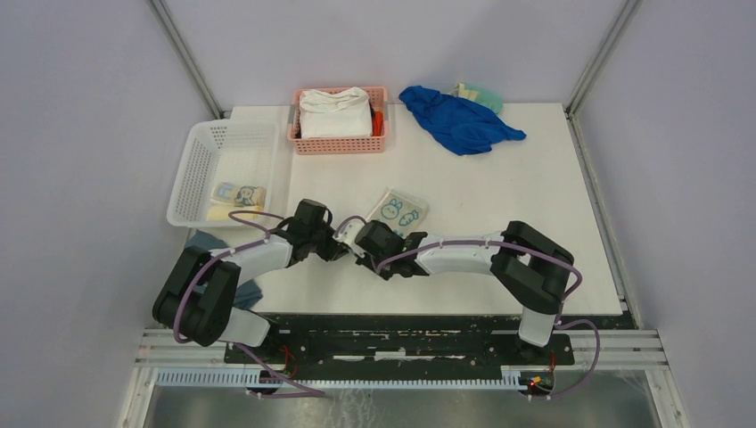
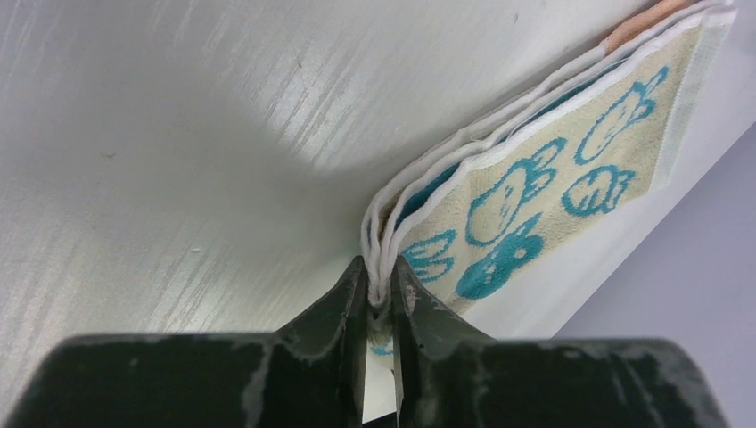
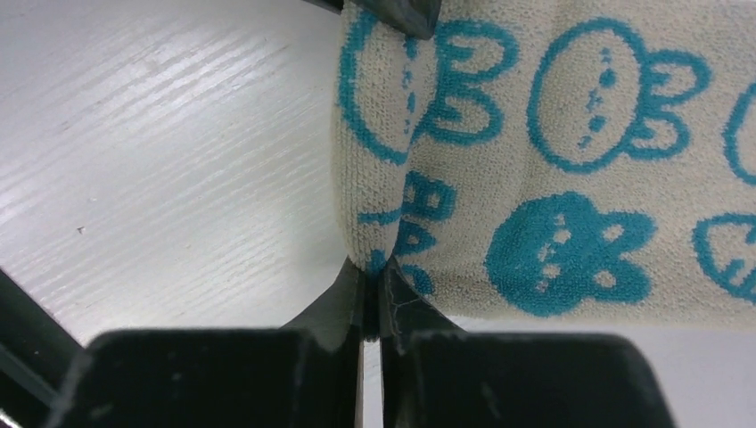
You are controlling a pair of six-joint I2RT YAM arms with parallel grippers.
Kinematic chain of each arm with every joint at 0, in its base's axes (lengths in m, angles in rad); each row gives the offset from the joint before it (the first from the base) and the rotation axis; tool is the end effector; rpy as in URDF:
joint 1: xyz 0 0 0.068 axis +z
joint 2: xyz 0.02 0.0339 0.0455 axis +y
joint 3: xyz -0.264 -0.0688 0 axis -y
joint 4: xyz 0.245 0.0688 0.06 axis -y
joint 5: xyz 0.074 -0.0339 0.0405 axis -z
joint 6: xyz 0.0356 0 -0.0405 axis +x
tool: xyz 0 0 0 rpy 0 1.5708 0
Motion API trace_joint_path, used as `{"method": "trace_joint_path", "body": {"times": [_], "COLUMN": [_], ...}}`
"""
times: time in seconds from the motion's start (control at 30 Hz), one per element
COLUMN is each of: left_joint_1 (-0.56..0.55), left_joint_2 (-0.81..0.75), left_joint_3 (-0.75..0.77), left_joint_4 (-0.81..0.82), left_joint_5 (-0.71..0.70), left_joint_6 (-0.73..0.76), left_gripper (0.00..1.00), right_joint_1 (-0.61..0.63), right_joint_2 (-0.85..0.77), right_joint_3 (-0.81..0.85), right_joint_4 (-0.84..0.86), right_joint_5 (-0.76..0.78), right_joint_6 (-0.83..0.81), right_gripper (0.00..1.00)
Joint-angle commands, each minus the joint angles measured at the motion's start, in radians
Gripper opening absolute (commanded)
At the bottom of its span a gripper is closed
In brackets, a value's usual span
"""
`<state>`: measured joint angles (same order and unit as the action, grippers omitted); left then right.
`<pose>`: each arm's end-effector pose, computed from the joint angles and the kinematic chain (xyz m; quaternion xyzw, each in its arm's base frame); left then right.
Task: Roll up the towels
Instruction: Roll the towel at the center of the board.
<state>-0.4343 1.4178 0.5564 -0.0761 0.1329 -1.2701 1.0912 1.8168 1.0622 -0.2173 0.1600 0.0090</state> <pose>0.2244 -0.1093 0.1395 -0.3659 0.8750 -0.2754 0.1570 0.1736 0.3216 0.1553 -0.4704 0.8285 0.0886 0.2906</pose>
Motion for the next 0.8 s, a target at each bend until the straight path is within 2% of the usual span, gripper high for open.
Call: {"method": "trace_joint_path", "body": {"times": [0.0, 0.07, 0.17, 0.33, 0.5, 0.77], "left_joint_1": [-0.002, 0.000, 0.015, 0.044, 0.077, 0.081], "left_joint_2": [-0.060, -0.088, -0.136, -0.238, -0.354, -0.362], "left_joint_3": [0.016, 0.005, -0.023, -0.081, -0.166, -0.219], "left_joint_4": [-0.008, -0.012, -0.004, 0.022, 0.061, 0.095], "left_joint_5": [-0.025, -0.042, -0.049, -0.042, -0.032, 0.016], "left_joint_6": [-0.029, -0.025, -0.019, 0.034, 0.071, 0.111], "left_gripper": [0.27, 0.38, 0.53, 0.66, 0.70, 0.69], "right_joint_1": [-0.060, -0.108, -0.191, -0.304, -0.373, -0.480], "right_joint_2": [-0.036, -0.040, -0.018, 0.051, 0.126, 0.238], "right_joint_3": [0.037, 0.047, 0.055, 0.054, 0.036, -0.010], "right_joint_4": [-0.036, -0.032, -0.007, 0.082, 0.206, 0.393], "right_joint_5": [-0.191, -0.317, -0.532, -0.838, -1.037, -1.159], "right_joint_6": [0.029, 0.056, 0.111, 0.231, 0.373, 0.589], "right_gripper": [0.05, 0.01, 0.01, 0.01, 0.01, 0.00]}}
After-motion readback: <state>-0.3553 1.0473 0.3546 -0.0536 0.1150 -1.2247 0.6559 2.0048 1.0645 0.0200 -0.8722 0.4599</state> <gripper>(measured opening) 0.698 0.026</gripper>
